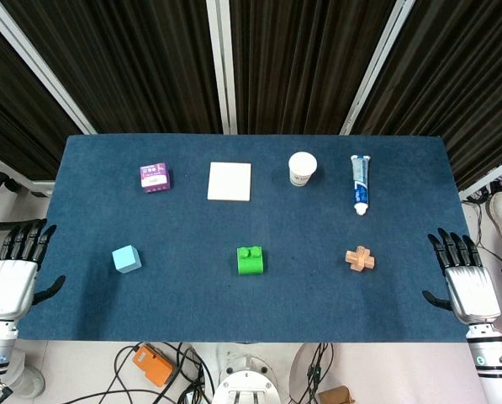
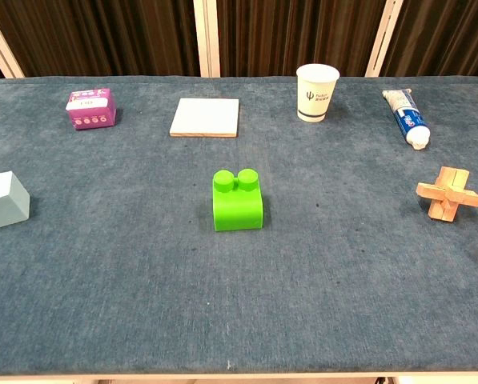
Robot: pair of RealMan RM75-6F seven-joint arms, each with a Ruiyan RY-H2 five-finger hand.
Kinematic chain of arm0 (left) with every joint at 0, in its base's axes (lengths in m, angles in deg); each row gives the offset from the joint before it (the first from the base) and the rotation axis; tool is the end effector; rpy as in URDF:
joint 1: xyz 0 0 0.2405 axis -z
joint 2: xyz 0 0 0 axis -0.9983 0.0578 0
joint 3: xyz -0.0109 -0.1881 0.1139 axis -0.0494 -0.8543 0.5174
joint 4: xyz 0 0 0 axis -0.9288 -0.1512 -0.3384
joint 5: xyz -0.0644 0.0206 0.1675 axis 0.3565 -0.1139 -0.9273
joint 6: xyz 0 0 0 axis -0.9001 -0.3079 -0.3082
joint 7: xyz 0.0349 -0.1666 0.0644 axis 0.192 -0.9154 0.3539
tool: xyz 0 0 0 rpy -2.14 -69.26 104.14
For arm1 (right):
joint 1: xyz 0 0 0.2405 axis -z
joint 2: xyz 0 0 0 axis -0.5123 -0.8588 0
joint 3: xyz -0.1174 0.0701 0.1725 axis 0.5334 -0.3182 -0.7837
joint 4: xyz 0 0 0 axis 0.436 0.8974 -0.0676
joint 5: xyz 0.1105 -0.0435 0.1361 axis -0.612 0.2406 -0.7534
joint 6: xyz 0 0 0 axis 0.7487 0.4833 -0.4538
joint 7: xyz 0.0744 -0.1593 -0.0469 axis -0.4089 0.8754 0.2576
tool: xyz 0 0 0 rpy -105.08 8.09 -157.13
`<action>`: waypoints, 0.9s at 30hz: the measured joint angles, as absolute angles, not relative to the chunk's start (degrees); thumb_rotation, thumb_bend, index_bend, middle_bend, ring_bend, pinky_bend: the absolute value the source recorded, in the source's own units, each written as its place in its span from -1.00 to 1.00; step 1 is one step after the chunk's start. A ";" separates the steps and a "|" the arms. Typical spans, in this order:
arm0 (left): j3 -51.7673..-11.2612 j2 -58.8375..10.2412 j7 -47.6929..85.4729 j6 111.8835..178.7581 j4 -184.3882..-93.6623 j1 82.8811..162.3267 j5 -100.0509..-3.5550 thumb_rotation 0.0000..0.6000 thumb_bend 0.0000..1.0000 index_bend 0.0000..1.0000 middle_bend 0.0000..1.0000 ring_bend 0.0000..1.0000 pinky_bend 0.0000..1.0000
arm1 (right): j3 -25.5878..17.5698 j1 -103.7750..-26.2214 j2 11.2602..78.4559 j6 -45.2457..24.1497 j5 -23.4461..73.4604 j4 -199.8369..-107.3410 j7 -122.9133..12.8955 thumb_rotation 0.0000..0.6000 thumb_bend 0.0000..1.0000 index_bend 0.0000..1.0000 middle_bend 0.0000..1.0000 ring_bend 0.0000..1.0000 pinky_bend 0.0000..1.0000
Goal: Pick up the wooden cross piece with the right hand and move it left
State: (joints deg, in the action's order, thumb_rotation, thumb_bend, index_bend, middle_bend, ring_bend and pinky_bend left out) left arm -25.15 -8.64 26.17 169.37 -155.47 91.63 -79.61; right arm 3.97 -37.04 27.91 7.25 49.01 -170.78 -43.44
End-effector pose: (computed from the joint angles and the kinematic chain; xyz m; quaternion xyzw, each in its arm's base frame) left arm -0.2611 0.2111 0.1611 -0.6243 -0.3240 -0.3704 0.6067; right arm -0.2638 -0.2178 0.1480 0.6451 -0.3486 0.3341 0.5922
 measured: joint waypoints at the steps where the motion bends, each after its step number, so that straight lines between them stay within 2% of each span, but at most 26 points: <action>1: -25.12 -8.56 26.15 169.22 -155.57 91.60 -79.58 1.00 -0.68 -1.00 -1.00 -1.00 -1.00 | 4.00 -37.08 27.93 7.10 48.95 -170.75 -43.40 1.00 -0.56 -1.00 -1.00 -1.00 -1.00; 7: -25.08 -8.02 26.42 168.04 -156.38 91.74 -78.76 1.00 -0.68 -1.00 -1.00 -1.00 -1.00 | 3.89 -37.80 28.33 6.00 48.78 -170.44 -43.41 1.00 -0.56 -1.00 -1.00 -1.00 -1.00; 12: -25.26 -7.48 25.76 167.89 -156.78 91.69 -78.13 1.00 -0.67 -1.00 -1.00 -1.00 -1.00 | 3.27 -40.53 29.37 2.15 48.63 -169.75 -43.40 1.00 -0.56 -1.00 -1.00 -1.00 -1.00; 18: -25.70 -7.38 25.69 168.31 -156.85 91.33 -77.20 1.00 -0.67 -1.00 -1.00 -1.00 -1.00 | 2.05 -47.03 31.64 -7.60 47.65 -168.56 -40.75 1.00 -0.55 -1.00 -1.00 -1.00 -1.00; 23: -25.66 -7.19 25.13 169.04 -156.85 91.04 -77.59 1.00 -0.67 -1.00 -1.00 -1.00 -1.00 | 1.63 -53.35 34.26 -17.54 45.75 -167.57 -38.43 1.00 -0.40 -1.00 -1.00 -1.00 -1.00; 27: -25.25 -6.91 24.04 169.28 -156.75 90.78 -78.26 1.00 -0.66 -1.00 -1.00 -1.00 -1.00 | 1.61 -56.17 36.41 -21.40 42.92 -166.65 -35.65 1.00 -0.33 -0.74 -0.83 -1.00 -0.97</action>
